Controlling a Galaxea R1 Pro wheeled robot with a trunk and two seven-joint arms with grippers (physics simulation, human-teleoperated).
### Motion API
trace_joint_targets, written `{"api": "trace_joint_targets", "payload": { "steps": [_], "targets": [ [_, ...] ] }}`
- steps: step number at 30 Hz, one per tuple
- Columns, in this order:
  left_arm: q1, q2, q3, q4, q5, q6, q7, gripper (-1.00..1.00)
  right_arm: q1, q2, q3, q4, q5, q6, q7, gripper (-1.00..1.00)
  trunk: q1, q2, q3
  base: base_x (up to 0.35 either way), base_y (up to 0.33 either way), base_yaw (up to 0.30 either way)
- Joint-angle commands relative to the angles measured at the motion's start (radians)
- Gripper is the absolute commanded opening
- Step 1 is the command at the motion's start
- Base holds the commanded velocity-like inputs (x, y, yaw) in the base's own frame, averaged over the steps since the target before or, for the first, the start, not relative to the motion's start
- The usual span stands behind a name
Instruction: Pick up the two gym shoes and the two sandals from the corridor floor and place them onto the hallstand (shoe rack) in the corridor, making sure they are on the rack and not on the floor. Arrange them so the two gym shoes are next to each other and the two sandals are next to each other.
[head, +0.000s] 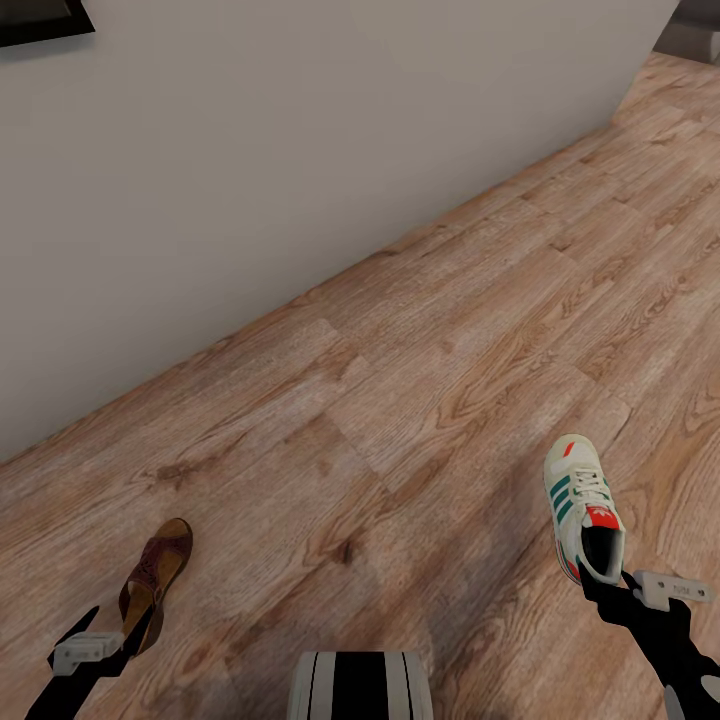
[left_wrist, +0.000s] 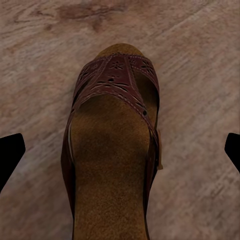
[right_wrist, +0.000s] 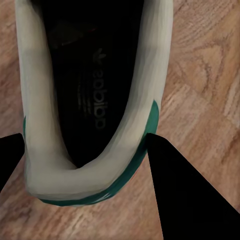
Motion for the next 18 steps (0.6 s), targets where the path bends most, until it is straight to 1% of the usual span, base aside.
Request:
{"api": "trace_joint_targets", "payload": {
  "steps": [1,18],
  "targets": [
    [0.000,0.000,0.000,0.000,0.000,0.000,0.000,1.00,0.000,0.000,0.000,0.000,-0.002,0.000,-0.001,-1.00,0.000,0.000,0.000,0.000,0.000,0.000],
    [0.000,0.002,0.001,0.000,0.000,0.000,0.002,1.00,0.000,0.000,0.000,0.000,-0.002,0.001,-0.001,-1.00,0.000,0.000,0.000,0.000,0.000,0.000]
  ]
}}
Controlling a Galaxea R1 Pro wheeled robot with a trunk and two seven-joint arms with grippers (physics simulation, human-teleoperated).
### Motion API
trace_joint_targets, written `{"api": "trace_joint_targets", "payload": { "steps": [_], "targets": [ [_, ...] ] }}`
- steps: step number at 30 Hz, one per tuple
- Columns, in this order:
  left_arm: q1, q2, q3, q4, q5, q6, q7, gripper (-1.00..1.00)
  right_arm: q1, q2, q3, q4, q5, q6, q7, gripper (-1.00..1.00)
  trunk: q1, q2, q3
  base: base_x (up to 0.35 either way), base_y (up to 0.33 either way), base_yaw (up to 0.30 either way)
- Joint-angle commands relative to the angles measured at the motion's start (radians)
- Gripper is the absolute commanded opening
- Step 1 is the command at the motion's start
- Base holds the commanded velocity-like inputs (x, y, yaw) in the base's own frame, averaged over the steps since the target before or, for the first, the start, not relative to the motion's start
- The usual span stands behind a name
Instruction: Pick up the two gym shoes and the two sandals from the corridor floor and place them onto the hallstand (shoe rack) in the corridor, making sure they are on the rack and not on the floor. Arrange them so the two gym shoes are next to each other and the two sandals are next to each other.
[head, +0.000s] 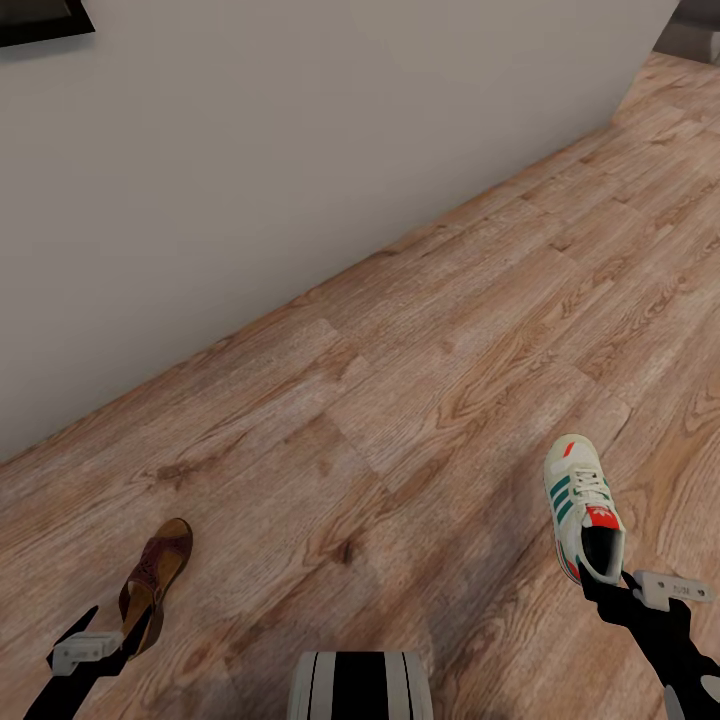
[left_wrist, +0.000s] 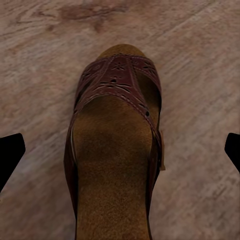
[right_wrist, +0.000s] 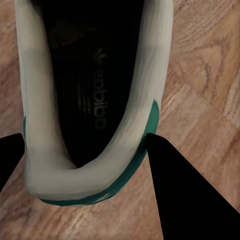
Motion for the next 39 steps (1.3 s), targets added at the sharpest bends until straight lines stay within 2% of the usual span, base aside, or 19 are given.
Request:
{"api": "trace_joint_targets", "payload": {
  "steps": [1,14,39],
  "targets": [
    [0.000,0.000,0.000,0.000,0.000,0.000,0.001,1.00,0.000,0.000,0.000,0.000,-0.002,0.000,-0.001,-1.00,0.000,0.000,0.000,0.000,0.000,0.000],
    [0.000,-0.001,0.001,0.000,0.000,0.000,0.027,1.00,0.000,0.000,-0.001,0.000,-0.002,0.000,-0.001,-1.00,0.000,0.000,-0.006,0.000,0.000,0.000],
    [0.000,-0.003,-0.001,0.002,0.000,0.000,0.043,1.00,0.000,0.000,-0.001,0.001,-0.002,0.001,-0.001,-1.00,0.000,0.000,-0.042,0.000,0.000,0.000]
  ]
}}
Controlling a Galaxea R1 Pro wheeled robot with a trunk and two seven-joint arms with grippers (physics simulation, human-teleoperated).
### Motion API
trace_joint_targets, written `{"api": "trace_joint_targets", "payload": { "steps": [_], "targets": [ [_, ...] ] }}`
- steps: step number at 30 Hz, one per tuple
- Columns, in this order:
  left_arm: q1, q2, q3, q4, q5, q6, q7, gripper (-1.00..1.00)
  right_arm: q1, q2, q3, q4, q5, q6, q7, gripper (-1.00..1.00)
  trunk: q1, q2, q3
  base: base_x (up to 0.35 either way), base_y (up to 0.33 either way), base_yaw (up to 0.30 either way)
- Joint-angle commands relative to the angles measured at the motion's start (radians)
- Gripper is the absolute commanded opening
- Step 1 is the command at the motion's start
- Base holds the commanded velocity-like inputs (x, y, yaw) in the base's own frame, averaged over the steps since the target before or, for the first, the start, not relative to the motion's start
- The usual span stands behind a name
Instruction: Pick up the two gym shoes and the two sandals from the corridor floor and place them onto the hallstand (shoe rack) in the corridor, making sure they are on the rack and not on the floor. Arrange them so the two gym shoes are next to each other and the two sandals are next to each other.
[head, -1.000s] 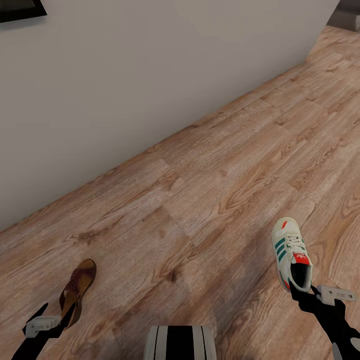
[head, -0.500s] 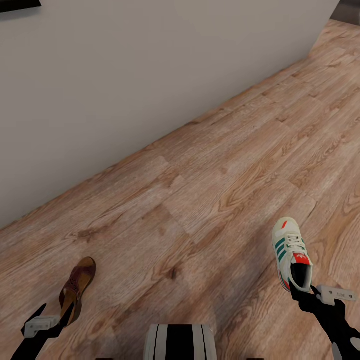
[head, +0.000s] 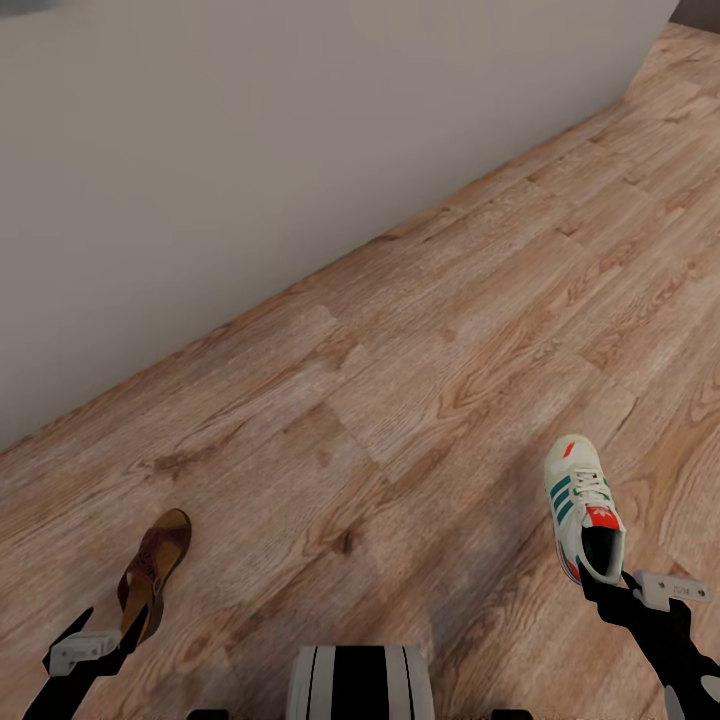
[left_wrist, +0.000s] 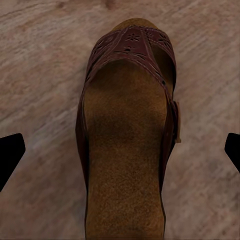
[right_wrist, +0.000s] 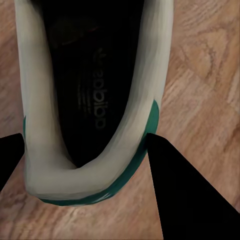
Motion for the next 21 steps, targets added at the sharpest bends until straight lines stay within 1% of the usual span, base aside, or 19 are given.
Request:
{"api": "trace_joint_targets", "payload": {
  "steps": [1,21],
  "targets": [
    [0.000,0.000,0.000,0.000,0.000,0.000,0.000,1.00,0.000,0.000,0.000,0.000,-0.002,0.000,-0.001,-1.00,0.000,0.000,-0.002,0.000,0.000,0.000],
    [0.000,-0.002,0.000,-0.001,-0.001,0.000,0.000,1.00,0.000,0.000,0.000,0.000,-0.002,0.000,-0.001,-1.00,0.000,0.000,-0.033,0.000,0.000,0.000]
  ]
}}
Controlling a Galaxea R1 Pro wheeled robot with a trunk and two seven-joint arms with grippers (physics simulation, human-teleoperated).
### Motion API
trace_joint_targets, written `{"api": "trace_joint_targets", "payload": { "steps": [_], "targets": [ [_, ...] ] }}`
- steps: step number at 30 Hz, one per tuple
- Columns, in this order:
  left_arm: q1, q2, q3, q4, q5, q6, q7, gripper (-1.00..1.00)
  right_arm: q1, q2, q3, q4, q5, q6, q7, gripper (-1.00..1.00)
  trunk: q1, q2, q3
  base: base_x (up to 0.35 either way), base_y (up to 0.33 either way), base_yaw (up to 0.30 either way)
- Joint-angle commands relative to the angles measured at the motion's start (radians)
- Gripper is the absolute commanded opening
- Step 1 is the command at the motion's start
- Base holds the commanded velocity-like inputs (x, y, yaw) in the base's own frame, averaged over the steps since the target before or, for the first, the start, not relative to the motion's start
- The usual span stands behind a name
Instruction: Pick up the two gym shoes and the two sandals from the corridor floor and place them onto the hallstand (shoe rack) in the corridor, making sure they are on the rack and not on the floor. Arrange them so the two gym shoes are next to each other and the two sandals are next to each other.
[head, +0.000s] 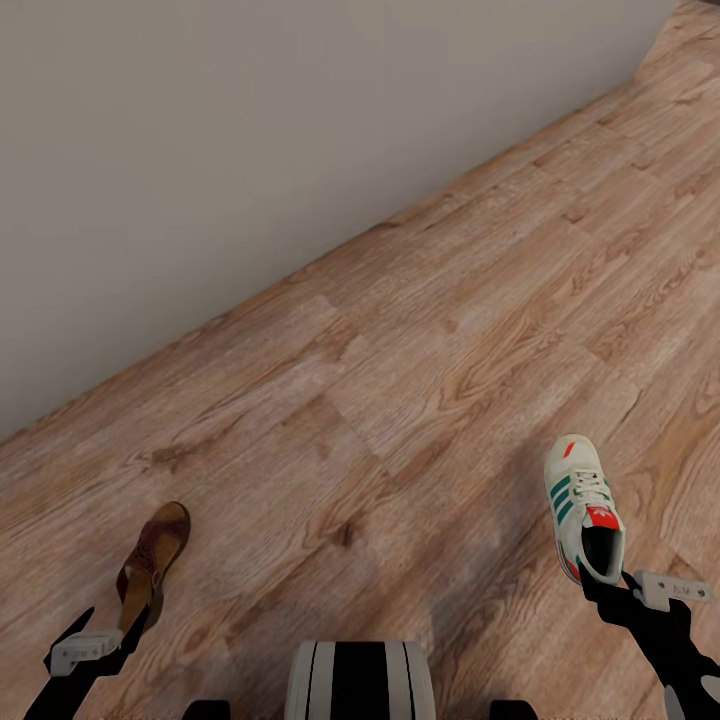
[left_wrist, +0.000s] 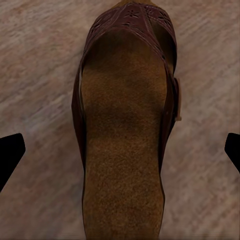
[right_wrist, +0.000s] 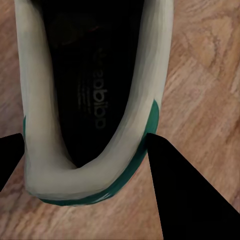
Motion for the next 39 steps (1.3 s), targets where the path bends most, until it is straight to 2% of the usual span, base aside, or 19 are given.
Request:
{"api": "trace_joint_targets", "payload": {
  "steps": [1,26,39],
  "targets": [
    [0.000,0.000,0.000,0.000,0.000,0.000,0.000,1.00,0.000,0.000,0.000,0.000,-0.002,0.000,-0.001,-1.00,0.000,0.000,-0.002,0.000,0.000,0.000],
    [0.000,0.001,0.000,0.000,0.001,0.000,0.000,1.00,0.000,0.000,0.001,0.000,-0.002,0.001,-0.001,-1.00,0.000,0.000,-0.039,0.000,0.000,0.000],
    [-0.009,-0.002,0.000,0.000,0.001,0.000,0.001,1.00,0.000,0.000,0.002,0.000,-0.002,0.001,-0.001,-1.00,0.000,0.000,-0.045,0.000,0.000,0.000]
  ]
}}
